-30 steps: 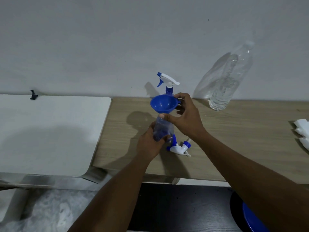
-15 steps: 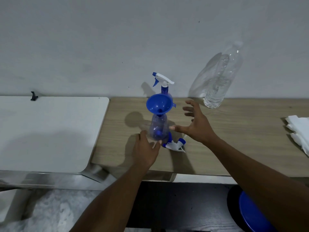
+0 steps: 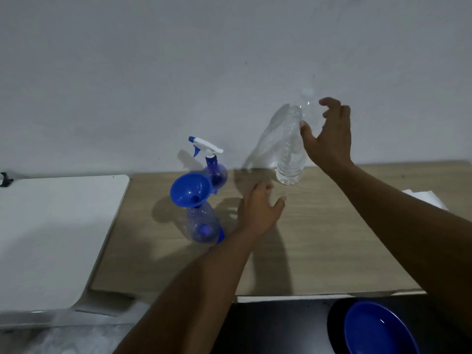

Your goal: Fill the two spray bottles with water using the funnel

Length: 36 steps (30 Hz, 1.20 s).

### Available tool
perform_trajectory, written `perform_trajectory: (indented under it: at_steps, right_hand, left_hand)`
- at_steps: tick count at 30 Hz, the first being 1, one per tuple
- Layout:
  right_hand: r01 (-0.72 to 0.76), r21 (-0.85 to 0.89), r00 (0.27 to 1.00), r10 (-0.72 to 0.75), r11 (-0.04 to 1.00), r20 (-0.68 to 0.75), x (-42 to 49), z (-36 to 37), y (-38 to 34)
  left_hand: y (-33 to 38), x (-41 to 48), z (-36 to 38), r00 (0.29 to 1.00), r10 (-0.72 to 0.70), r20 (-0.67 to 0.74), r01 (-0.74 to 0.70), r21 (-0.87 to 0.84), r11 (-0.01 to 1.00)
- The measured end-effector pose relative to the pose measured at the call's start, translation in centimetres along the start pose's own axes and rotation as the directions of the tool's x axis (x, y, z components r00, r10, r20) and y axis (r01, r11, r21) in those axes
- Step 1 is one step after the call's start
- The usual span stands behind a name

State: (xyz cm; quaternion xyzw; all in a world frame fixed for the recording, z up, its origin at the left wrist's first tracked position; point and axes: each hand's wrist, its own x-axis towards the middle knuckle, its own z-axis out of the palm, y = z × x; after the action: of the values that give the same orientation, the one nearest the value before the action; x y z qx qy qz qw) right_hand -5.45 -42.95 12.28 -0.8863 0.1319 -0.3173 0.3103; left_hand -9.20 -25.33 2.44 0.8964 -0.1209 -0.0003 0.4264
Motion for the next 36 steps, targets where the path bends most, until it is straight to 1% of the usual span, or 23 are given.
perform_trajectory:
  at_steps: [3,5,7,12,15,17,20,23,26,28,30,32,33,34,36]
  right_hand:
    - [0.054,-0.108,0.989,-0.038,0.993,0.146,4.4,-0.8,-0.1]
    - [0.123,-0.175,0.957,-0.07,0.977,0.281,6.4,-0.9,-0.1]
    - [0.182,-0.185,0.925,-0.104,0.966,0.366,7.8,-0.9,-0.1]
    - [0.297,-0.213,0.896,-0.194,0.931,0.399,8.8,-1.5,-0.9]
    - [0.405,-0.252,0.858,-0.271,0.879,0.436,7.6,-2.4,-1.4]
    - [0.446,-0.283,0.846,-0.297,0.849,0.442,6.4,-3.3,-1.7]
    - [0.453,-0.276,0.845,-0.311,0.848,0.434,4.3,-4.8,-2.2]
    - [0.43,-0.234,0.854,-0.309,0.872,0.419,1.7,-5.9,-3.0]
    - [0.423,-0.196,0.848,-0.311,0.885,0.43,-0.8,-6.6,-3.8]
    - [0.433,-0.144,0.817,-0.32,0.89,0.48,-2.3,-6.9,-4.6]
    - [0.439,-0.078,0.761,-0.324,0.895,0.563,-3.0,-7.4,-5.4]
    - [0.406,-0.029,0.703,-0.292,0.913,0.649,-3.2,-8.1,-6.0]
    - [0.397,-0.032,0.687,-0.274,0.917,0.673,-3.1,-8.5,-6.1]
    - [0.401,-0.06,0.688,-0.258,0.914,0.678,-3.2,-8.8,-6.3]
    - [0.422,-0.207,0.732,-0.197,0.883,0.652,-3.2,-9.2,-6.8]
  left_hand:
    - [2.2,3.7,1.6,0.998,-0.042,0.044,0.044,-0.032,0.999]
    - [3.4,5.7,2.5,0.994,-0.082,0.066,0.087,-0.081,0.993]
    - [4.2,7.4,3.5,0.991,-0.094,0.096,0.105,-0.112,0.988]
    - [4.7,9.6,5.1,0.975,-0.148,0.168,0.186,-0.241,0.952]
    - [4.3,9.2,5.4,0.976,-0.147,0.163,0.188,-0.282,0.941]
    - [4.0,8.5,5.4,0.976,-0.137,0.167,0.18,-0.28,0.943]
    - [3.4,7.0,4.8,0.981,-0.112,0.156,0.149,-0.25,0.957]
    - [2.4,4.9,3.9,0.983,-0.11,0.147,0.14,-0.214,0.967]
    - [1.2,2.9,2.4,0.966,-0.107,0.235,0.155,-0.2,0.967]
    - [0.5,1.8,1.3,0.955,-0.073,0.288,0.122,-0.156,0.98]
    - [0.3,1.1,0.1,0.945,-0.025,0.327,0.057,-0.09,0.994]
    - [0.4,0.6,-1.1,0.931,0.016,0.364,0.008,-0.063,0.998]
    - [0.4,0.4,-1.6,0.924,0.023,0.381,-0.004,-0.051,0.999]
    - [0.5,0.3,-2.0,0.918,0.026,0.395,-0.012,-0.039,0.999]
    - [0.7,0.1,-2.4,0.91,0.031,0.413,-0.024,-0.021,0.999]
